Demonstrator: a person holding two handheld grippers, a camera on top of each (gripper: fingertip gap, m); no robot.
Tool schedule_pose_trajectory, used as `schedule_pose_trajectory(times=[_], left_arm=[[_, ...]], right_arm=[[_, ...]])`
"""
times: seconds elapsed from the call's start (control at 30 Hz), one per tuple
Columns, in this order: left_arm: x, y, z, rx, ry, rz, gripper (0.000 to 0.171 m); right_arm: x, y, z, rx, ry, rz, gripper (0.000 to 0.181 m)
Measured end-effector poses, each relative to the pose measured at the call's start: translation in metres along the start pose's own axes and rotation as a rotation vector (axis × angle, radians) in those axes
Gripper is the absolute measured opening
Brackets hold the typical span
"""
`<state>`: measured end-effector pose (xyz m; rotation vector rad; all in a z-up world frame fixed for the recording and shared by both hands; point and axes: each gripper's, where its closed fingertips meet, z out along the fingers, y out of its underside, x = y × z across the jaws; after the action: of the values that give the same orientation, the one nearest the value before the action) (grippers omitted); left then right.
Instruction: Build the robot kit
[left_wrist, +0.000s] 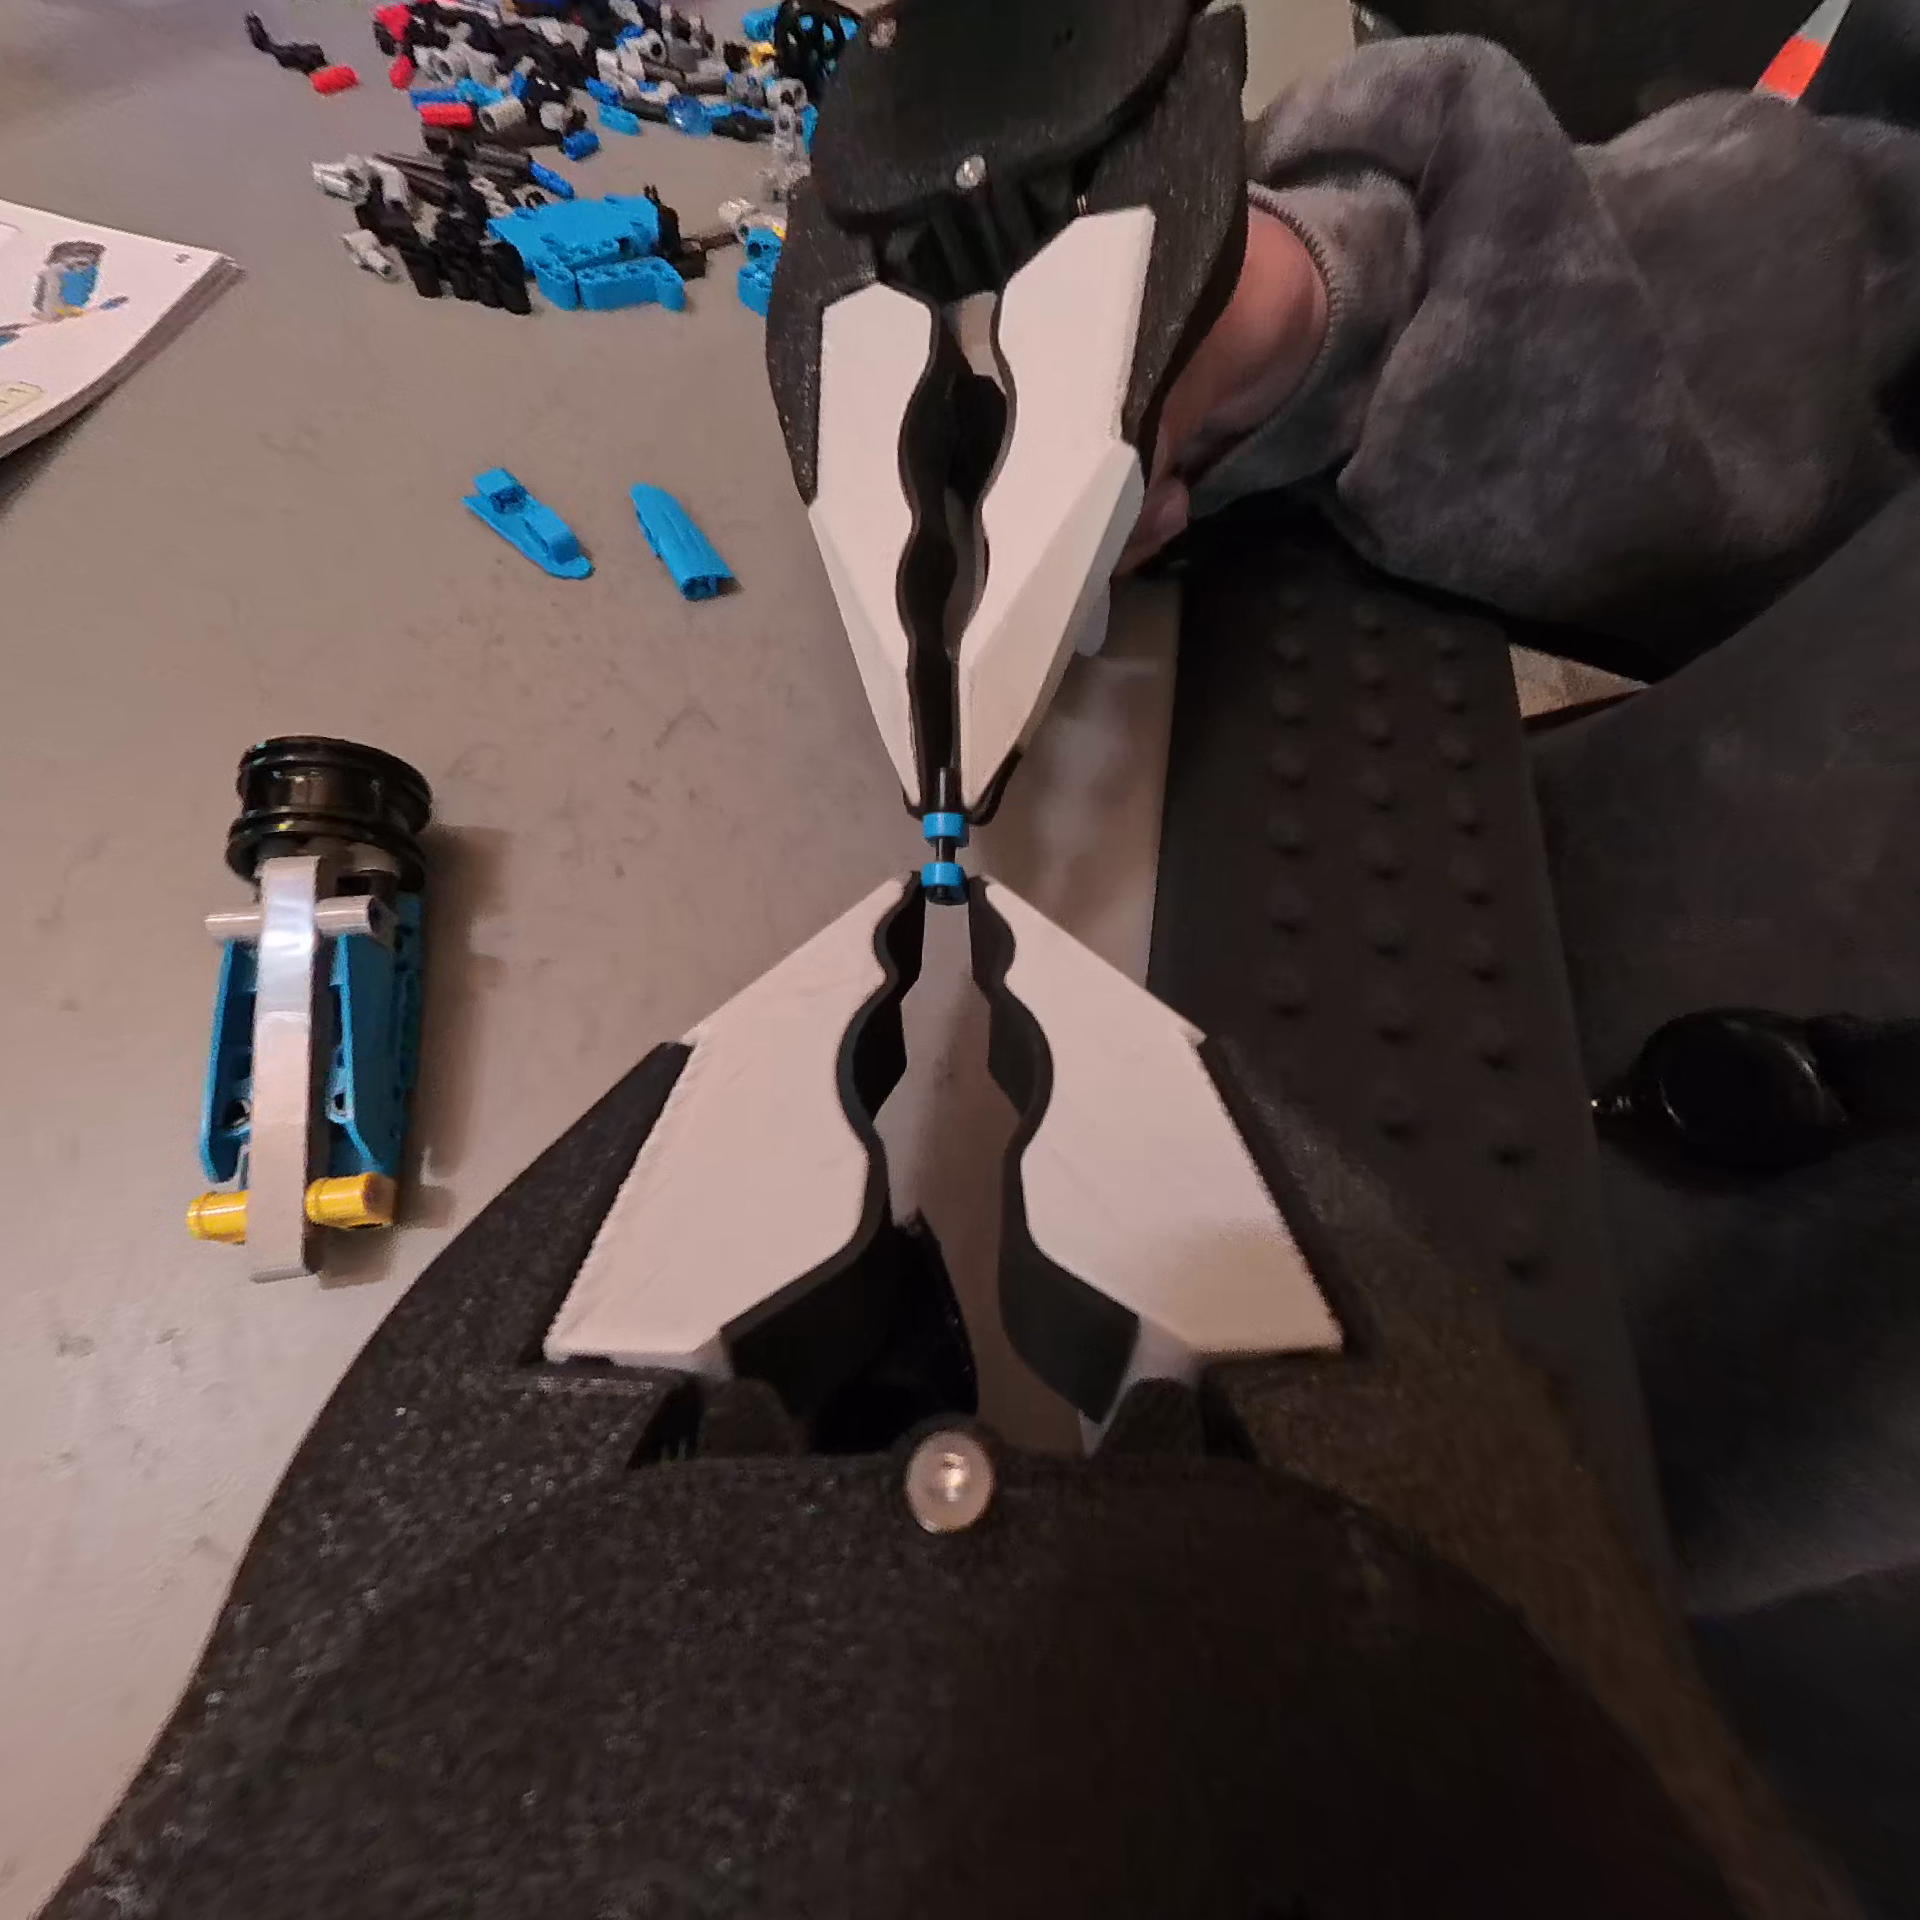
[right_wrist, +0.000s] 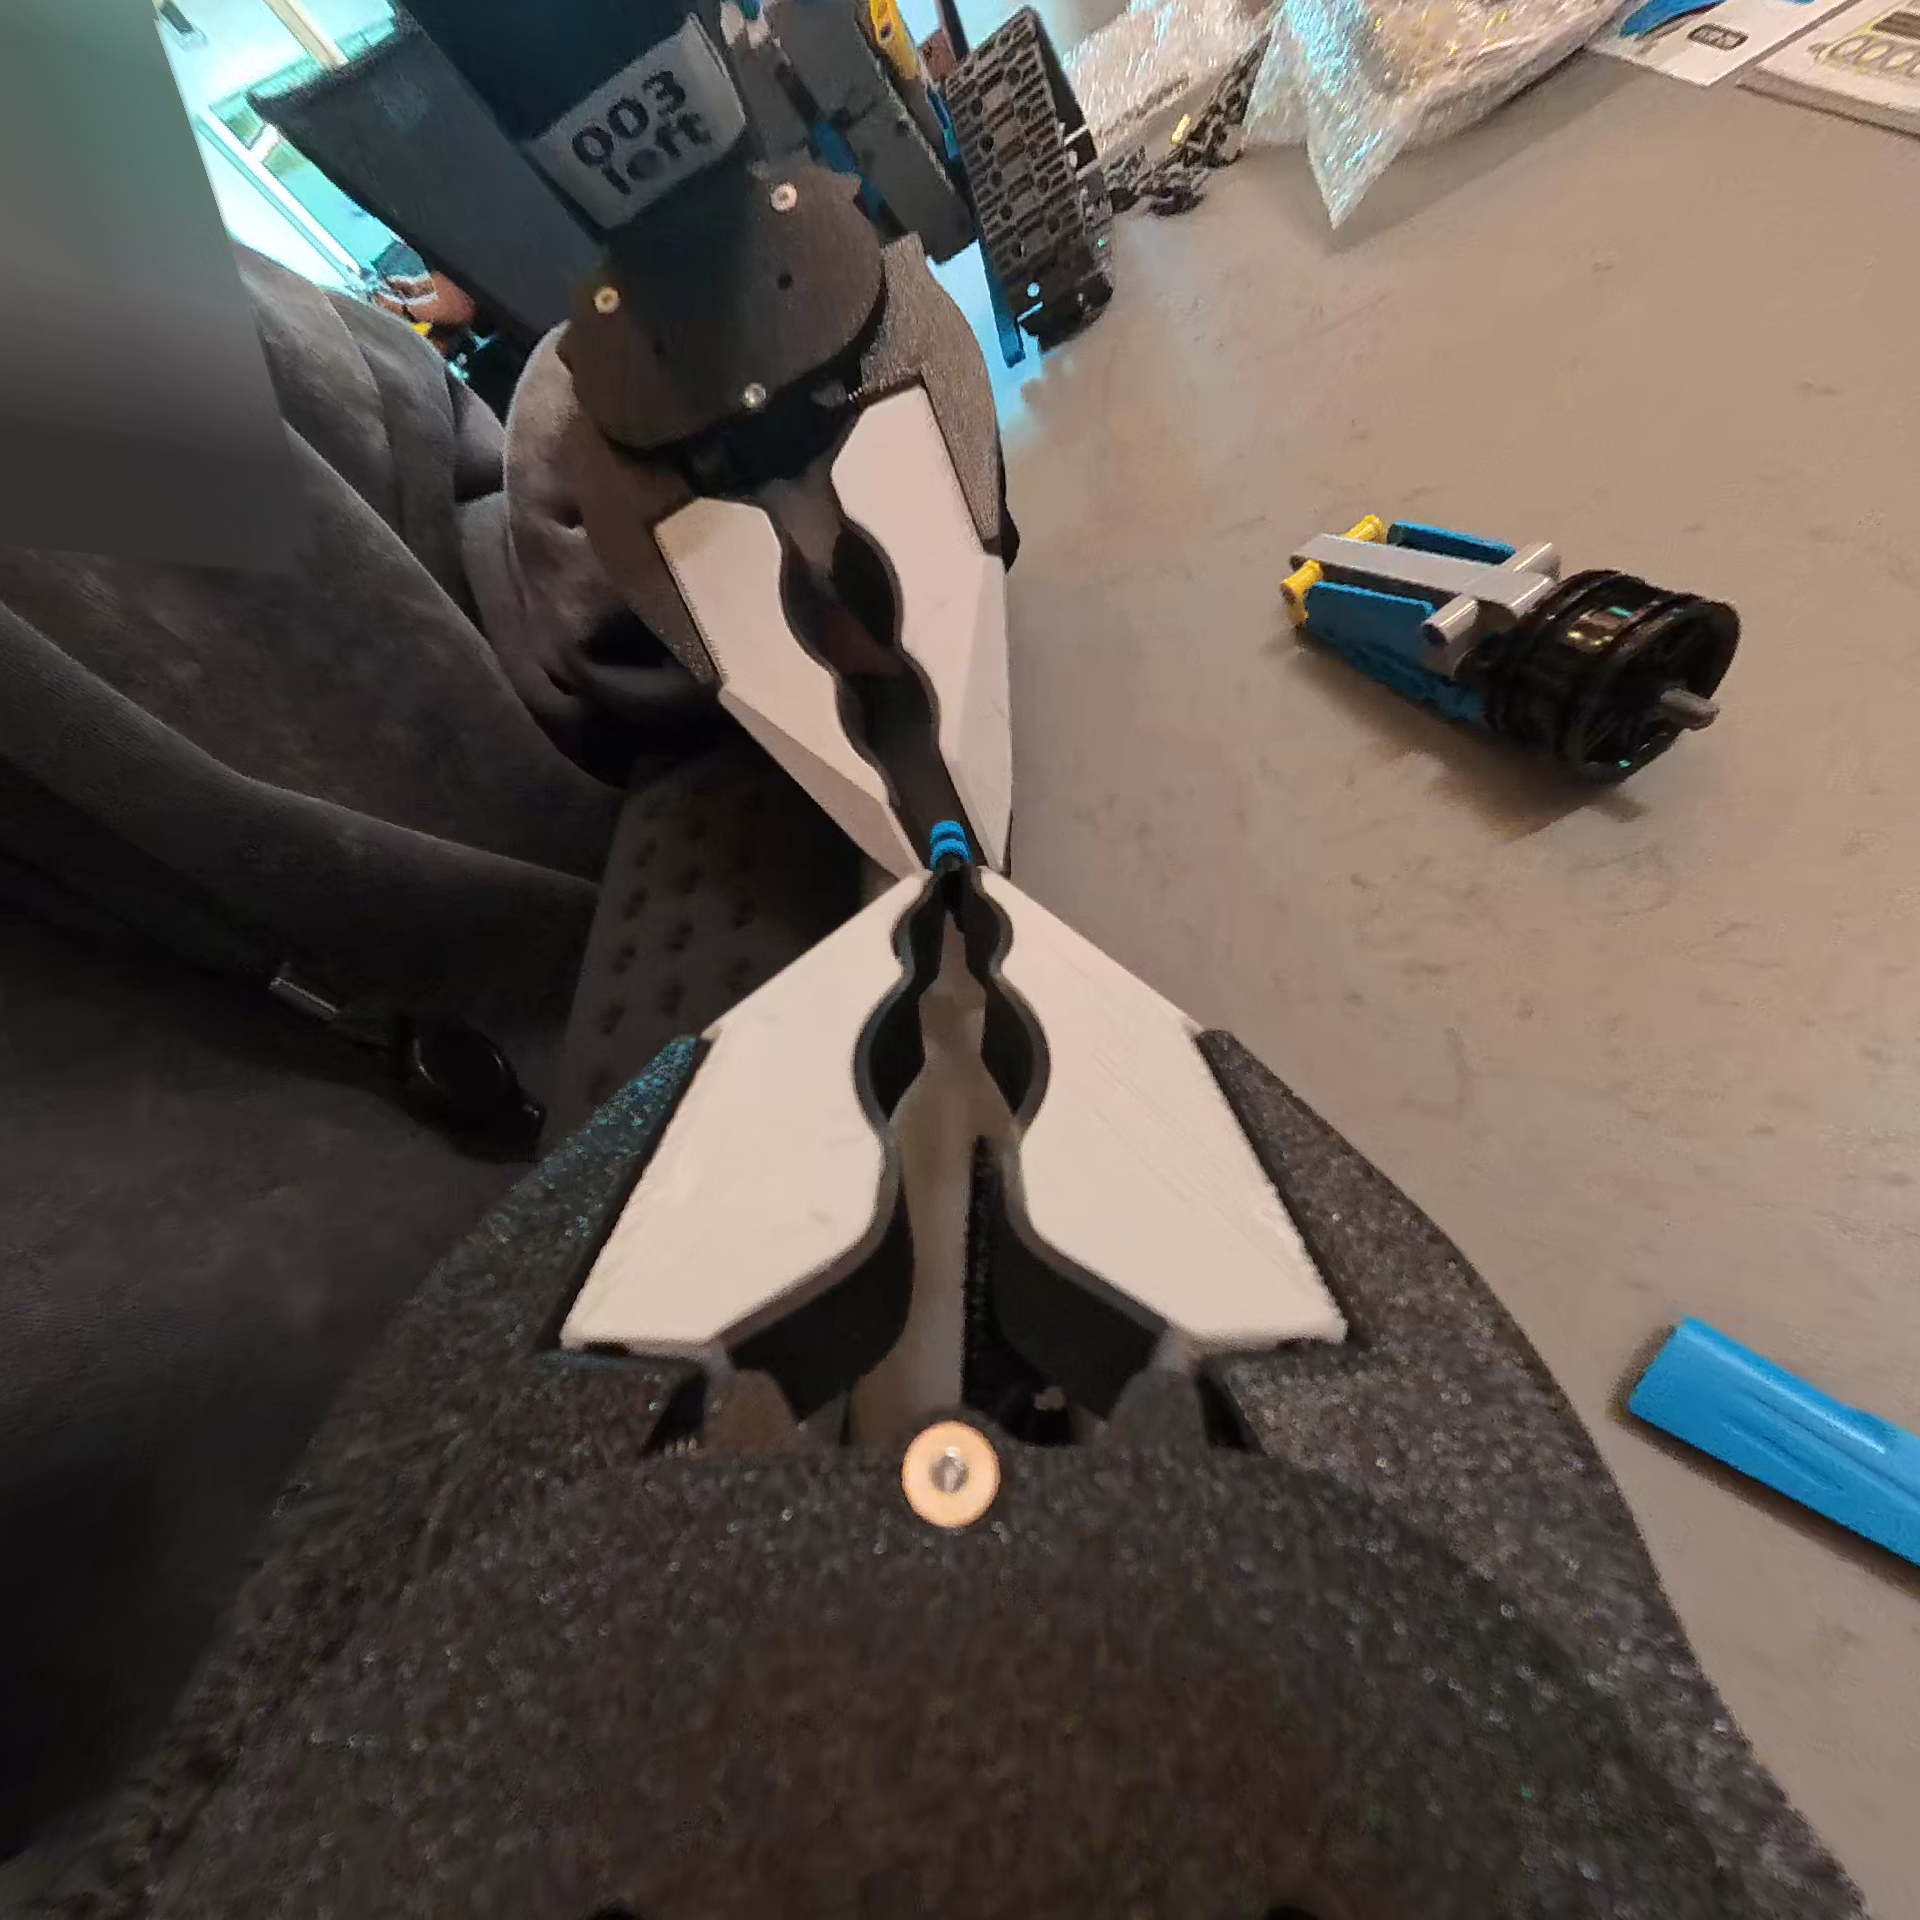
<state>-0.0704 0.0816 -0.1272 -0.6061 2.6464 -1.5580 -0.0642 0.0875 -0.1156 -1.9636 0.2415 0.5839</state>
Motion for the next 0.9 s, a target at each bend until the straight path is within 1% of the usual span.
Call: schedule_pose_trajectory(times=[0.27, 0.4, 0.63, 0.9], left_arm=[[0.009, 0.013, 0.004, -0.08, 0.049, 0.01, 0.007], [0.008, 0.02, 0.006, -0.126, 0.027, 0.05, 0.005], [0.009, 0.024, 0.009, -0.157, 0.017, 0.087, 0.003], [0.01, 0.024, 0.009, -0.162, 0.021, 0.087, 0.001]], right_arm=[[-0.006, 0.009, 0.006, -0.057, -0.045, 0.003, 0.003], [-0.005, 0.015, 0.01, -0.096, -0.026, -0.007, 0.003], [-0.004, 0.02, 0.013, -0.128, -0.005, -0.026, 0.002], [-0.004, 0.022, 0.015, -0.142, 0.021, -0.064, 0.003]])
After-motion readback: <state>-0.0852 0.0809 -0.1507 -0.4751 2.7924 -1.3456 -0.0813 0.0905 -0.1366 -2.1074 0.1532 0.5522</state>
